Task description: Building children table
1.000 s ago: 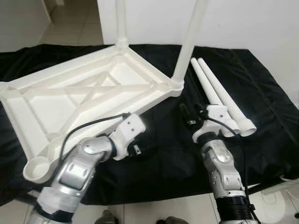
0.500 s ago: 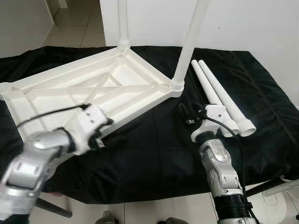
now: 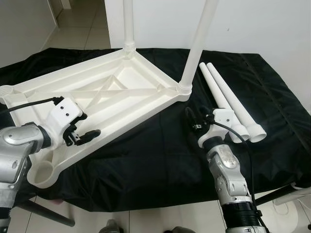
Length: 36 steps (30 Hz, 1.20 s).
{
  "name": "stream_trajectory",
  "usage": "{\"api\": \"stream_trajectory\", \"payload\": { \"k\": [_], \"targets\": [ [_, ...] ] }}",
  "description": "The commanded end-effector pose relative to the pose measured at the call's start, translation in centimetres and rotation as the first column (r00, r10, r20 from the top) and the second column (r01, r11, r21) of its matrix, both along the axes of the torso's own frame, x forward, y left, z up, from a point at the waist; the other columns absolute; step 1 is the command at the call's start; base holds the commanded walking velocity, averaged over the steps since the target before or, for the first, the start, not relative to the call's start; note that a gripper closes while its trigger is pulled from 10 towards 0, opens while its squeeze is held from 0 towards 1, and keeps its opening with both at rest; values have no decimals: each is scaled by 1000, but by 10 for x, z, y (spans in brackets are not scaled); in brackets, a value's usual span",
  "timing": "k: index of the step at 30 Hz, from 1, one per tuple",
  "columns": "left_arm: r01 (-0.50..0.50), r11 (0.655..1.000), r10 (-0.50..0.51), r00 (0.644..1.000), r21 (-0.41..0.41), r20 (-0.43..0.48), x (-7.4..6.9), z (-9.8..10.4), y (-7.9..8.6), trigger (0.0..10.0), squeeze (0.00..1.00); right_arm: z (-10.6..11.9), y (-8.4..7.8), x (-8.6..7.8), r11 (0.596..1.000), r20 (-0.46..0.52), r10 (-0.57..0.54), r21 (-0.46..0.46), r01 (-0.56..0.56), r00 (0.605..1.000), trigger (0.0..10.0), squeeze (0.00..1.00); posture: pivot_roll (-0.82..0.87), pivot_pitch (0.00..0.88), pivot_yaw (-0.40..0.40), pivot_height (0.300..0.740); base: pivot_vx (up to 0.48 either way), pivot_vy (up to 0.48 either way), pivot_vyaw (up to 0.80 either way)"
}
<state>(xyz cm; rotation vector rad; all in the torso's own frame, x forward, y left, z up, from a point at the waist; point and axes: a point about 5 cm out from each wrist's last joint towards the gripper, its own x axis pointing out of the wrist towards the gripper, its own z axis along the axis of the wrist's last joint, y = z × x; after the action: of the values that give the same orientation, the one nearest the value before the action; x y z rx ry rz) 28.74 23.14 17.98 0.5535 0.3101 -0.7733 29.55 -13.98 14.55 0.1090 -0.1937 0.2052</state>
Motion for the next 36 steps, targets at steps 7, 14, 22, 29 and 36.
{"api": "stream_trajectory", "payload": {
  "k": [7, 14, 22, 29, 36],
  "targets": [
    [-200, 978, 192, 975, 61, 116, 11, -12, 8, 10000, 0, -1, 2, 1, 1000, -4, 13, -15, -13, 1000, 10000, 0, -43, 0, -26, 740, 0, 0, 0],
    [10, 1000, -9, 999, 25, -40, -18, -46, -28, 10000, 0, -1, 1, -1, 1000, -1, 11, -23, -11, 1000, 10000, 0, -59, 0, -19, 740, 0, 0, 0],
    [79, 996, -81, 995, -36, -59, -27, -54, -56, 10000, 0, -2, 3, -3, 1000, -2, 13, -21, -13, 1000, 10000, 0, -60, 6, -14, 740, 0, 0, 0],
    [62, 990, -64, 998, -128, -13, -27, -50, -89, 10000, 0, -2, 3, -3, 1000, -3, 9, -19, -9, 1000, 10000, 0, -60, 9, -4, 740, 0, 0, 0],
    [34, 978, -21, 998, -208, 66, -23, -43, -120, 10000, 0, -3, 4, -5, 1000, -4, 3, -16, -3, 1000, 10000, 0, -61, 13, 8, 740, 0, 0, 0]
  ]
}}
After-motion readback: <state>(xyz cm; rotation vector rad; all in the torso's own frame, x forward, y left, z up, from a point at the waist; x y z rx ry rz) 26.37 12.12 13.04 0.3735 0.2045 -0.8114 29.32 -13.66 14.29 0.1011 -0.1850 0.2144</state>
